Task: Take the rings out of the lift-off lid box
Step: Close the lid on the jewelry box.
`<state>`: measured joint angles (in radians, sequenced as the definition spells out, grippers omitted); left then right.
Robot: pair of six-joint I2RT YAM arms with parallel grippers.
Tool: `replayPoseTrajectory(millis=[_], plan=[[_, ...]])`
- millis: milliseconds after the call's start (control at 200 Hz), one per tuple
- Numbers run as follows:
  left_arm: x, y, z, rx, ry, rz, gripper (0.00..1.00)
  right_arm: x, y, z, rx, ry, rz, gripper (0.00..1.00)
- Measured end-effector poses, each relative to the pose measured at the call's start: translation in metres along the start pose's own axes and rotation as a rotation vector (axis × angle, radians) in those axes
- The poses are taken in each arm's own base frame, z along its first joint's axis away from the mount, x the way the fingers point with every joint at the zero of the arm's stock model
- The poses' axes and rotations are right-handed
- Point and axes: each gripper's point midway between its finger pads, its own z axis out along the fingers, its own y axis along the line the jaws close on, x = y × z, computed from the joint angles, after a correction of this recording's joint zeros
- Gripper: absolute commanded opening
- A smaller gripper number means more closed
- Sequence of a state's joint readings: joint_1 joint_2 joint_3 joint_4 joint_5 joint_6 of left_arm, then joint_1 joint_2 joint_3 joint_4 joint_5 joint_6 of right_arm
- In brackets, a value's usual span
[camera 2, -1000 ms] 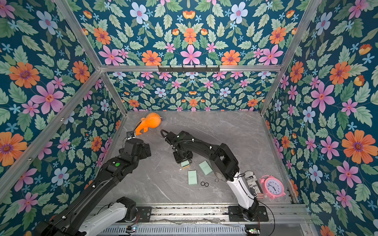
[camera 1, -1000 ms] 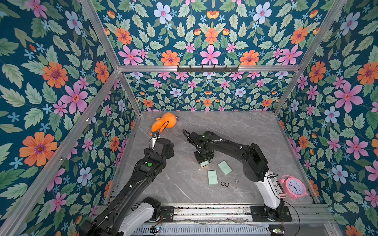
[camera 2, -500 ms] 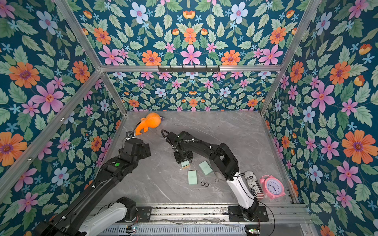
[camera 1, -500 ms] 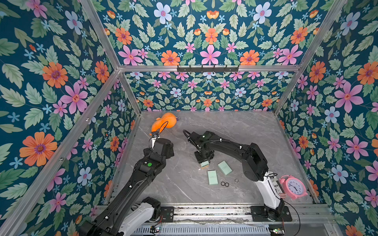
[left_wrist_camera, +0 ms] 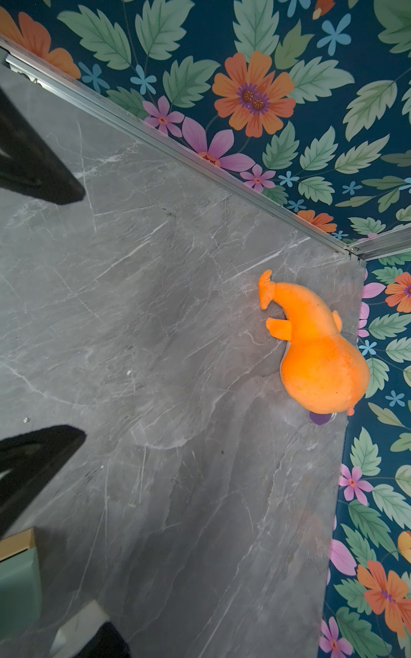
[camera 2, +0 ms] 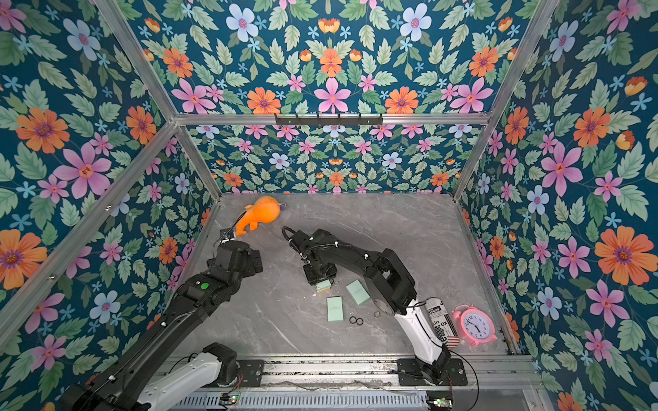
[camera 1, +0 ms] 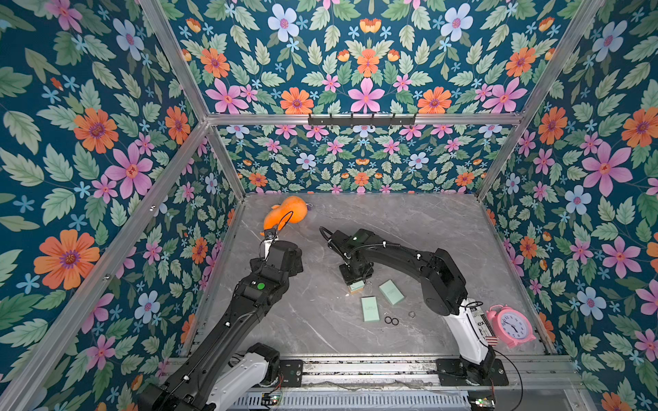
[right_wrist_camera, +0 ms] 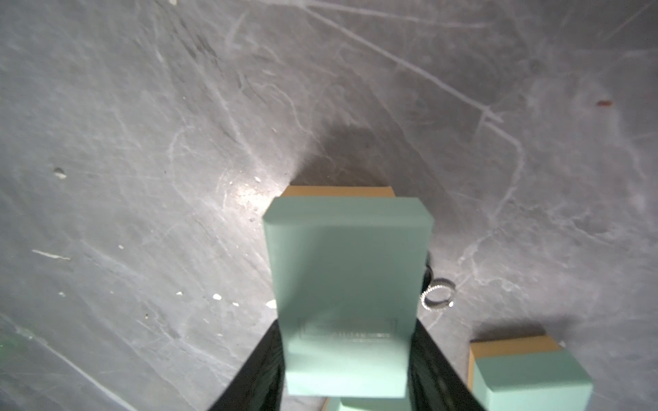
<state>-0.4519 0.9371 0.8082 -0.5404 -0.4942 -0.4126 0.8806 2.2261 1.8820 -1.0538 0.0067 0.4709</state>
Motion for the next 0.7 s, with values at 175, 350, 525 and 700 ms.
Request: replayPoseTrajectory(millis=[175,350,525,700], plan=[[0.0,0.0003,0.0002,-0.001,0.0,0.002,1.0,-0.0008,0.0009,-0.0009,-0.004,-0.002,0.0,0.44],[0.0002,0.0005,0.0006,-0.001,0.002,0.001,0.99,-0.0021,0.0019,-0.0024,-0.008,-0.007,0.0,0.44],[0.0002,0.0009,0.0009,-0.002,0.003,0.0,0.99,-0.0022,0.0027,-0.0036,-0.013,-0.007,0.0,0.44],[0.0005,0.0004,0.0009,0.001,0.005,0.0,1.0,0.0001,0.0015,-0.0002,-0.009,0.0,0.0,0.44]])
